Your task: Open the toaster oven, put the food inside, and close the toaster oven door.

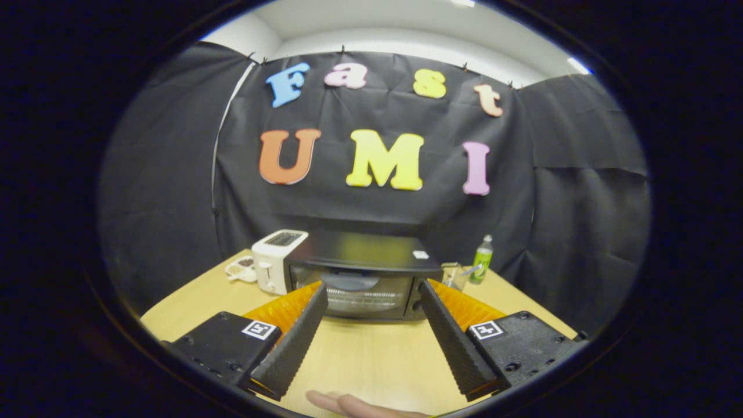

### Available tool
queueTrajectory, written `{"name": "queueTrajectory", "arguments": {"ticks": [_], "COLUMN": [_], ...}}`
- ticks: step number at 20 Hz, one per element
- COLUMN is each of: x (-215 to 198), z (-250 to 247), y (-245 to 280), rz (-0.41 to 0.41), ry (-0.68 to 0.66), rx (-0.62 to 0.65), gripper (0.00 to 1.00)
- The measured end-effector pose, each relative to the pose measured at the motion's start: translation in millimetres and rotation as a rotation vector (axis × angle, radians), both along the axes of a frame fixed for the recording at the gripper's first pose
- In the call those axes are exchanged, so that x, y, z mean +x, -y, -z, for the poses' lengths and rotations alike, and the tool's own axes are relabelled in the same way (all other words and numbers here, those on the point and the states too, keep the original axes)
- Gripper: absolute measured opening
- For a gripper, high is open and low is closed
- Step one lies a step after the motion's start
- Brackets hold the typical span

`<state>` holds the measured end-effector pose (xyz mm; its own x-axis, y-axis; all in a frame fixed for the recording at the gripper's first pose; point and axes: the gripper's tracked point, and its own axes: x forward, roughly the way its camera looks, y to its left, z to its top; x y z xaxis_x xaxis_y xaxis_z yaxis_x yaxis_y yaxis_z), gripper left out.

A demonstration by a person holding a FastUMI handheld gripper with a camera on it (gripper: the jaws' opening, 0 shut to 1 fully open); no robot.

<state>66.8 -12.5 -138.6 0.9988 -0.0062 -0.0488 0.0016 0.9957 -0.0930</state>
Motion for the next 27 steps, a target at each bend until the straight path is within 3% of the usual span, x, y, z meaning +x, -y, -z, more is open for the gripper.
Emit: {"name": "queueTrajectory", "arguments": {"ticks": [2,3,5,9,16,27], "x": [-27.0,-36.7,-51.9,-76.3,-108.8,-126.7], "z": [-42.1,-57.5,-78.3,-111.4,-105.8,-110.8], "y": [-3.0,3.0,15.6,7.7,10.9,19.9], "rz": [-0.058,-0.047,-0.024,-0.087,-0.071,-0.041], "ry": [0.112,0.144,0.181,0.193,0.193,0.237], "rx": [0.008,0.017,0.053,0.079,-0.033,0.024], "gripper": [1.00,1.00,1.00,1.00,1.00,1.00]}}
